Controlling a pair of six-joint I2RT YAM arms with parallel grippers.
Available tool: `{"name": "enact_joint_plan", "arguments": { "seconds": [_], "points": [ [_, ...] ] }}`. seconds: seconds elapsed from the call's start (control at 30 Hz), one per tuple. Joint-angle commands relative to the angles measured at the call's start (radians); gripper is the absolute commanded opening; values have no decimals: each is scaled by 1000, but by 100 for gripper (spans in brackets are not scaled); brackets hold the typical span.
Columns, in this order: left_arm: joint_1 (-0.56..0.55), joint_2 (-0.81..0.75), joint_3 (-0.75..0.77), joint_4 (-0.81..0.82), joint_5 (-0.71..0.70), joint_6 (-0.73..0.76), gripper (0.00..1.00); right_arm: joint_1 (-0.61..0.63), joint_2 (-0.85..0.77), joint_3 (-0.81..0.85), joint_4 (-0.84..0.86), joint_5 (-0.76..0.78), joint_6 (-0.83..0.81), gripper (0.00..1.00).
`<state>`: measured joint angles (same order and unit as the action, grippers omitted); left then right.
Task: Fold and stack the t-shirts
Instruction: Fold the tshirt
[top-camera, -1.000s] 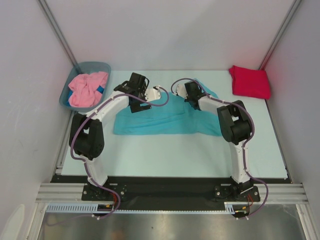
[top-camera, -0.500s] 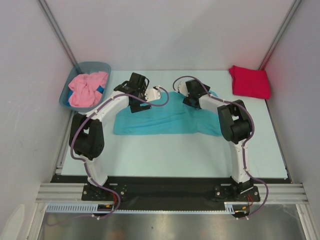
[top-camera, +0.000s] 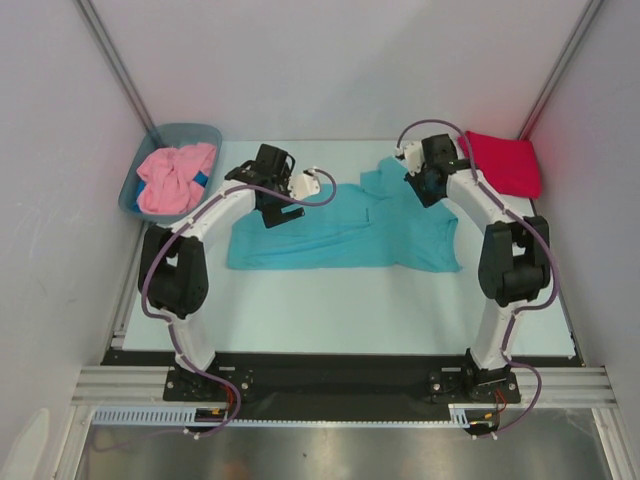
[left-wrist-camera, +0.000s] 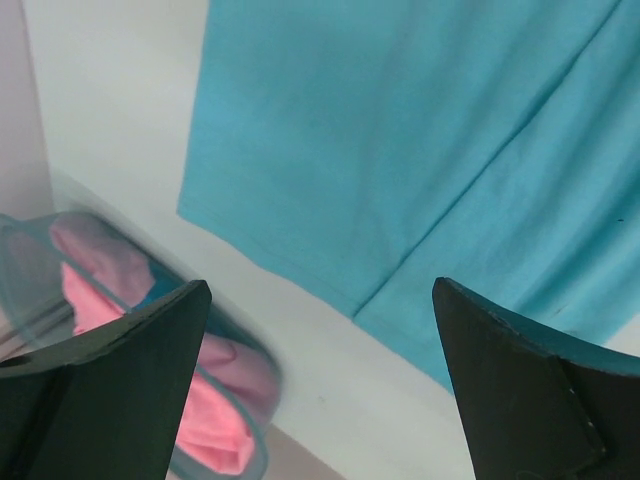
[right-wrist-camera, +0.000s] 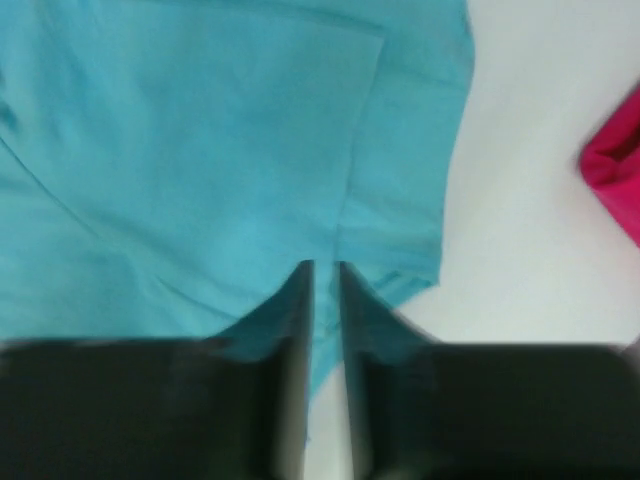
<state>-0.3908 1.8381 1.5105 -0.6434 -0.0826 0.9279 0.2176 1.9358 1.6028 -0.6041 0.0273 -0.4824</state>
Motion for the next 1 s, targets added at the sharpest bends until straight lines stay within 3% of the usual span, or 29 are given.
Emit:
{"name": "enact_joint_plan", "arguments": {
  "seconds": [0.0,0.03,0.3,0.73,0.97],
  "points": [
    [23,24,25,-77,137,-80,100,-14,-21,-107,-102,-90,79,8],
    [24,24,13,-79,150,-86,100,-18,-24,-131,-95,-90,79,0],
    [30,47,-62,-81,198,-64,100,-34,-87,-303,-28,-27,94,0],
    [86,93,-144,60,29,-18,100,-50,-121,-336,-36,-27,94,0],
    [101,116,-136,103,18,-21,100,-53,-107,-336,-45,-53,88,0]
  ]
}}
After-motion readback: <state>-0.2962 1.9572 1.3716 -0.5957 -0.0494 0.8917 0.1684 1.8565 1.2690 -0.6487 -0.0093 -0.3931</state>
